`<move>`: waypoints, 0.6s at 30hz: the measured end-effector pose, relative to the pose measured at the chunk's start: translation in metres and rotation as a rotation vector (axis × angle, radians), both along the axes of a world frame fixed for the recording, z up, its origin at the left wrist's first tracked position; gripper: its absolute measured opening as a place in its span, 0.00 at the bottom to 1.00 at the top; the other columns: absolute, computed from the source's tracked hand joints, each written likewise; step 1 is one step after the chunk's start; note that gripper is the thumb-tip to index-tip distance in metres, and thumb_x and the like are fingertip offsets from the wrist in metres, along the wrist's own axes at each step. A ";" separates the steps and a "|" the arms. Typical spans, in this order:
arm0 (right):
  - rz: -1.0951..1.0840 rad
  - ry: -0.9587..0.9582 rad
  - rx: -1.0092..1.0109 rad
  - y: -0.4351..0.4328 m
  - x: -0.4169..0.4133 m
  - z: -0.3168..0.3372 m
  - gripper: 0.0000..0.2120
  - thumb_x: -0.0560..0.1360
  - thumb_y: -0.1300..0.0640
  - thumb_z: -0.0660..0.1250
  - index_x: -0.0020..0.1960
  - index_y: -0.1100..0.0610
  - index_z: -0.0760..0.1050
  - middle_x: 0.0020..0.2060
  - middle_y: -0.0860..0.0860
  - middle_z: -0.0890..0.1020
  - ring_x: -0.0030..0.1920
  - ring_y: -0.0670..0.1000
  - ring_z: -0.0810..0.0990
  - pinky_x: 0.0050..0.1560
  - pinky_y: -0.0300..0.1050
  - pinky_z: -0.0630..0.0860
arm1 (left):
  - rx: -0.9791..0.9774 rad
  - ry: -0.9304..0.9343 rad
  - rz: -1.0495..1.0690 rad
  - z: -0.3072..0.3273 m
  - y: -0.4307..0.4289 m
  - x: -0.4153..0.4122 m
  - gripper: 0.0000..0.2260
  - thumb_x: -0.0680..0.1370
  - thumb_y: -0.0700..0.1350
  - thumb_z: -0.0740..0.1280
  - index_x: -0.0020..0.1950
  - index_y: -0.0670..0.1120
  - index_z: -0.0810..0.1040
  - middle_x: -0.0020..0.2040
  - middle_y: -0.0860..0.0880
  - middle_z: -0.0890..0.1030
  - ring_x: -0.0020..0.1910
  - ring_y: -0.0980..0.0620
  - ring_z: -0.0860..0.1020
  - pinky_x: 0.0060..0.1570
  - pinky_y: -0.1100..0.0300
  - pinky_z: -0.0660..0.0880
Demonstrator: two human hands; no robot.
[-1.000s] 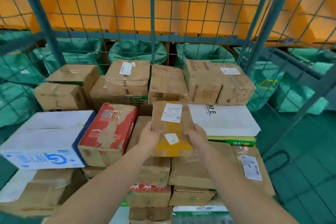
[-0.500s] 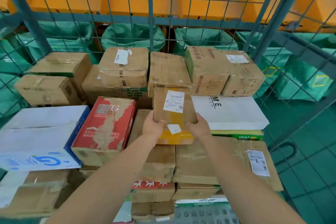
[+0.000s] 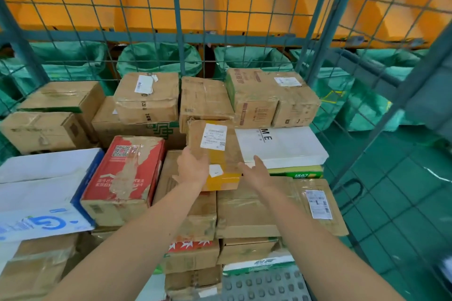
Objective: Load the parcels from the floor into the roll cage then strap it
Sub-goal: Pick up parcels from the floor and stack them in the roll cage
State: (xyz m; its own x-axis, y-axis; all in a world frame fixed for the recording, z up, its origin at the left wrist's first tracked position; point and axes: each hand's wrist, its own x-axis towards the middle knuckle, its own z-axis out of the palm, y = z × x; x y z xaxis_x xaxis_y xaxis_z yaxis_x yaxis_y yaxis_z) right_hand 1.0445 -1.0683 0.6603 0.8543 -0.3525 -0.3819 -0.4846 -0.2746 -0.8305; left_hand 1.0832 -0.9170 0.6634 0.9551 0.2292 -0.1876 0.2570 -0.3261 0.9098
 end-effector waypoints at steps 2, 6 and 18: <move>-0.052 -0.051 0.041 -0.008 -0.018 0.005 0.32 0.82 0.49 0.62 0.81 0.53 0.52 0.78 0.55 0.61 0.76 0.57 0.63 0.74 0.53 0.64 | -0.004 -0.060 -0.016 0.004 -0.011 -0.014 0.19 0.80 0.47 0.64 0.71 0.50 0.70 0.68 0.48 0.74 0.65 0.44 0.74 0.67 0.45 0.67; -0.178 -0.126 0.042 -0.026 -0.067 0.016 0.30 0.82 0.50 0.62 0.80 0.54 0.56 0.76 0.54 0.66 0.74 0.56 0.67 0.69 0.47 0.66 | -0.178 -0.077 -0.176 0.018 -0.040 -0.042 0.18 0.82 0.39 0.59 0.72 0.45 0.68 0.62 0.51 0.72 0.59 0.52 0.72 0.56 0.60 0.69; -0.871 -0.246 0.002 -0.050 -0.293 0.019 0.25 0.80 0.53 0.64 0.75 0.57 0.65 0.45 0.47 0.77 0.44 0.50 0.76 0.49 0.44 0.71 | -0.252 0.122 -0.888 0.011 -0.139 -0.196 0.05 0.77 0.39 0.64 0.44 0.47 0.77 0.43 0.43 0.81 0.41 0.47 0.79 0.45 0.56 0.76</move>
State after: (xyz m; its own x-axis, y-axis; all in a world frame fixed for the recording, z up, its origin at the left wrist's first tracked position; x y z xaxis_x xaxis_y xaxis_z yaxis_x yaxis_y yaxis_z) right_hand 0.7518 -1.1180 0.6794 0.3424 -0.9122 -0.2249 -0.3291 0.1078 -0.9381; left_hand 0.8868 -1.0564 0.6747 0.7313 -0.6371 -0.2433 0.1065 -0.2456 0.9635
